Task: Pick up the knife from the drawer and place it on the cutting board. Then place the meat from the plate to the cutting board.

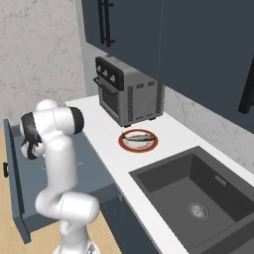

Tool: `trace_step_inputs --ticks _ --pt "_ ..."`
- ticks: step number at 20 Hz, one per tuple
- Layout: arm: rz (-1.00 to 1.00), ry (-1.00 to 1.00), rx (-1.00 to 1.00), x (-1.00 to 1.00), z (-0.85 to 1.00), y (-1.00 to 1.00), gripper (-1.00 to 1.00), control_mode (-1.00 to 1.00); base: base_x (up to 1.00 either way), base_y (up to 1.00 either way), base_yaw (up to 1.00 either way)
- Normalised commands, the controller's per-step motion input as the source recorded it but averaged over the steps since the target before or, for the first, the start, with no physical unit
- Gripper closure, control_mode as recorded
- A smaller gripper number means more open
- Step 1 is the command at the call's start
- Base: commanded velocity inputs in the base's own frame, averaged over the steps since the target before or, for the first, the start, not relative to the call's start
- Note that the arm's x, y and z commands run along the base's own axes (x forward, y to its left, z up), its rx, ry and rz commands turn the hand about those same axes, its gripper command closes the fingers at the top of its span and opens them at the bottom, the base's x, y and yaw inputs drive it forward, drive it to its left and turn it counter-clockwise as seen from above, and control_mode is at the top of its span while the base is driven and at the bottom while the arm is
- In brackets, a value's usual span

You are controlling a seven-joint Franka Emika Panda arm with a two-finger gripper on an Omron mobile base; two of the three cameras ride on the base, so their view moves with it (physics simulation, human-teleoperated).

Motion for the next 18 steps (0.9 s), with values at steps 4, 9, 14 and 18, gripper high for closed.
trace_step_inputs --ticks 4,9,14,18 --pt "0.0 0.03 -0.05 0.28 -0.28 0.0 -1.0 -1.0 0.0 0.0 0.0" --pt "0.0 0.1 -0.01 0.45 -0.17 0.0 -1.0 -1.0 0.0 0.0 0.0" --pt "0.0 0.06 -0.05 0.25 -0.36 0.0 -1.0 -1.0 0.0 0.0 0.0" --pt "0.0 0.03 -0.06 0.19 -0.39 0.0 -1.0 -1.0 0.0 0.0 0.0"
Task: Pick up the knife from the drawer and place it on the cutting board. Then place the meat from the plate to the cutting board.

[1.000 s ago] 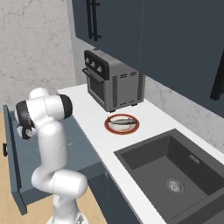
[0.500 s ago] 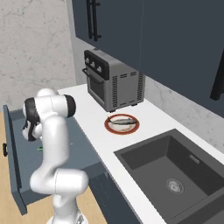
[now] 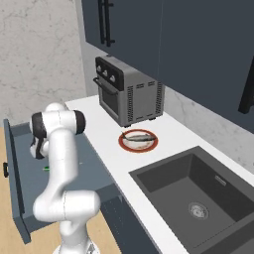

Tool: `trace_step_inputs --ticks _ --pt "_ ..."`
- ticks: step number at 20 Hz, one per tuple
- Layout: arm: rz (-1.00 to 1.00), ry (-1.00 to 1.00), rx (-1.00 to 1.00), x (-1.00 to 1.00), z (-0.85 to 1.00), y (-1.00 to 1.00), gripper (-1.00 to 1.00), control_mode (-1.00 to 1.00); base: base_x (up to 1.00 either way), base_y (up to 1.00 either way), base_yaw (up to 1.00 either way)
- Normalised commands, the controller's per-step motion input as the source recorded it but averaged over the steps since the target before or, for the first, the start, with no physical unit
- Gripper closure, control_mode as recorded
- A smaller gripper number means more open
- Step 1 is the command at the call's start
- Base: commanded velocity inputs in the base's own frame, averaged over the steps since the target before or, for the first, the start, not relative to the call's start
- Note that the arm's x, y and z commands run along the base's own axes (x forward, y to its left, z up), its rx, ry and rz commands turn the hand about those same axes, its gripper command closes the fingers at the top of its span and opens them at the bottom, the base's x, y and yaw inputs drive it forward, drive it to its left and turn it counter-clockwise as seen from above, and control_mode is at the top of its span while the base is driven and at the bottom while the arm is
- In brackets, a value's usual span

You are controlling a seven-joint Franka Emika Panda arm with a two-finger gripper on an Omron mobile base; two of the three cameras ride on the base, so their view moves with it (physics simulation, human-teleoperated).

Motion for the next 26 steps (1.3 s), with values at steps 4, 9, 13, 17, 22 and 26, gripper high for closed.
trace_step_inputs --ticks 4,9,13,17,22,26 --pt "0.0 0.04 -0.04 0.2 -0.31 0.0 -1.0 -1.0 0.0 0.0 0.0" --pt "0.0 0.04 -0.04 0.2 -0.34 0.02 -1.0 -1.0 0.0 0.0 0.0" --pt "0.0 0.03 -0.06 0.15 -0.44 0.07 -1.0 -1.0 0.0 0.0 0.0" --pt "0.0 0.0 -0.08 -0.02 -0.59 0.1 1.0 -1.0 0.0 0.0 0.0" --pt "0.0 -0.04 -0.05 -0.23 -0.71 0.0 1.0 -1.0 0.0 0.0 0.0" --pt "0.0 0.0 0.01 -0.16 -0.06 -0.05 1.0 -1.0 0.0 0.0 0.0"
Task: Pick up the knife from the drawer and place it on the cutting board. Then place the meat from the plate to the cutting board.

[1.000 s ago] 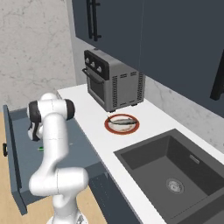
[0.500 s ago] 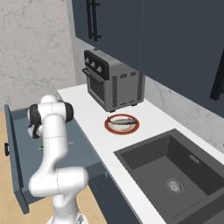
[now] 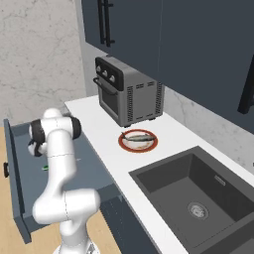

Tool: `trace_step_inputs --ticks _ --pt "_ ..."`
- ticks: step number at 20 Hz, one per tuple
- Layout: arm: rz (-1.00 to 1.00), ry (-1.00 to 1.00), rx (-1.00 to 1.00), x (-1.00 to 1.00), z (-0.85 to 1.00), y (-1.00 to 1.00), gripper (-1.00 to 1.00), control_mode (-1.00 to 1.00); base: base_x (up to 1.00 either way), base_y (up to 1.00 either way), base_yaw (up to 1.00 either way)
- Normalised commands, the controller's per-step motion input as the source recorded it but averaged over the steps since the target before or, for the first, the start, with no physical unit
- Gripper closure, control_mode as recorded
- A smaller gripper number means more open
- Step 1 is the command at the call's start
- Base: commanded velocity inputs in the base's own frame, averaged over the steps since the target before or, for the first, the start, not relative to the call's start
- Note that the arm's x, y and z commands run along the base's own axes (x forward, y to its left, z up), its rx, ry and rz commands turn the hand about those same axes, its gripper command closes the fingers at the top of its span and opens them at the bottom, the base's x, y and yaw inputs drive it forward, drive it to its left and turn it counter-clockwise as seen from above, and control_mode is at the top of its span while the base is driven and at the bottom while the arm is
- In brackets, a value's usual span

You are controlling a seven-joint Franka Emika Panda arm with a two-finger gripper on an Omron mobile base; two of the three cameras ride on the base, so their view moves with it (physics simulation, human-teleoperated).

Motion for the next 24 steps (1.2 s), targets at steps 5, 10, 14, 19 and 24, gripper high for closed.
trace_step_inputs --ticks 5,10,14,19,24 --pt "0.0 -0.01 0.1 -0.48 0.68 -0.37 1.0 -1.0 0.0 0.0 0.0" --pt "-0.01 -0.13 0.14 -0.77 1.0 -0.53 1.0 -1.0 0.0 0.0 0.0" --pt "-0.01 -0.22 0.11 -0.84 1.0 -0.31 1.0 -1.0 0.0 0.0 0.0" --pt "-0.03 -0.18 0.09 -0.63 1.0 -0.24 1.0 -1.0 0.0 0.0 0.0" --pt "-0.07 -0.06 0.08 -0.34 1.0 -0.28 1.0 -1.0 0.0 0.0 0.0"
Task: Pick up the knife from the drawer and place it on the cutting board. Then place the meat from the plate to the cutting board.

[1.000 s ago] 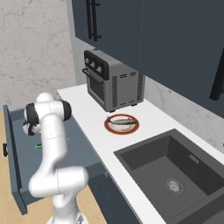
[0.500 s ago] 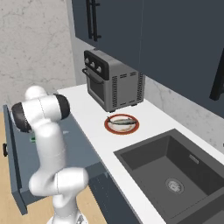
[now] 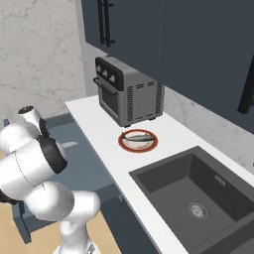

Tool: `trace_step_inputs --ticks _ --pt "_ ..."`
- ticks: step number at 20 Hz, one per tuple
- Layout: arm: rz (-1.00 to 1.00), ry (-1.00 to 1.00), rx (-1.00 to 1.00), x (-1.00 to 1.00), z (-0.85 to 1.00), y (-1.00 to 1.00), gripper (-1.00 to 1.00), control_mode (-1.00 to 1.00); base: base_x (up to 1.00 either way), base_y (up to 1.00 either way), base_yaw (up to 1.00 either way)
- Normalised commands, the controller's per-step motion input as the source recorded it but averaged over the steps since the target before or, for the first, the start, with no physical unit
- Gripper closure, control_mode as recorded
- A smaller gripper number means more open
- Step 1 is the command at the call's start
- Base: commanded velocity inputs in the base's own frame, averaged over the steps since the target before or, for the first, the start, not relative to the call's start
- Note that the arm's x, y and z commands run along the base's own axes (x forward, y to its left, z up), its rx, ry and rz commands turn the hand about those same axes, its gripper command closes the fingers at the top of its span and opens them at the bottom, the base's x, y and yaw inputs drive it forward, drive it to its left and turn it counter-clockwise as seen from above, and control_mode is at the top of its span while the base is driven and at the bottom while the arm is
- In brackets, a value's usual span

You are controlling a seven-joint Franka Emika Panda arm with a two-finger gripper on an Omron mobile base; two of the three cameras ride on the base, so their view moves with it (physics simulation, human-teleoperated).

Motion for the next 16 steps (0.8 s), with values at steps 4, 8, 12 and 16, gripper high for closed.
trace_step_inputs --ticks 4,8,12,16 --pt "-0.08 0.0 0.07 -0.18 0.99 -0.32 1.0 -1.0 0.0 0.0 0.0" --pt "-0.03 0.0 0.02 -0.19 0.54 -0.08 1.0 1.0 -0.16 0.0 0.0" --pt "0.0 0.0 0.0 0.0 0.0 0.0 1.0 1.0 -0.78 0.02 0.0" --pt "0.0 0.0 0.0 0.0 0.0 0.0 1.0 1.0 -1.0 0.0 0.0"
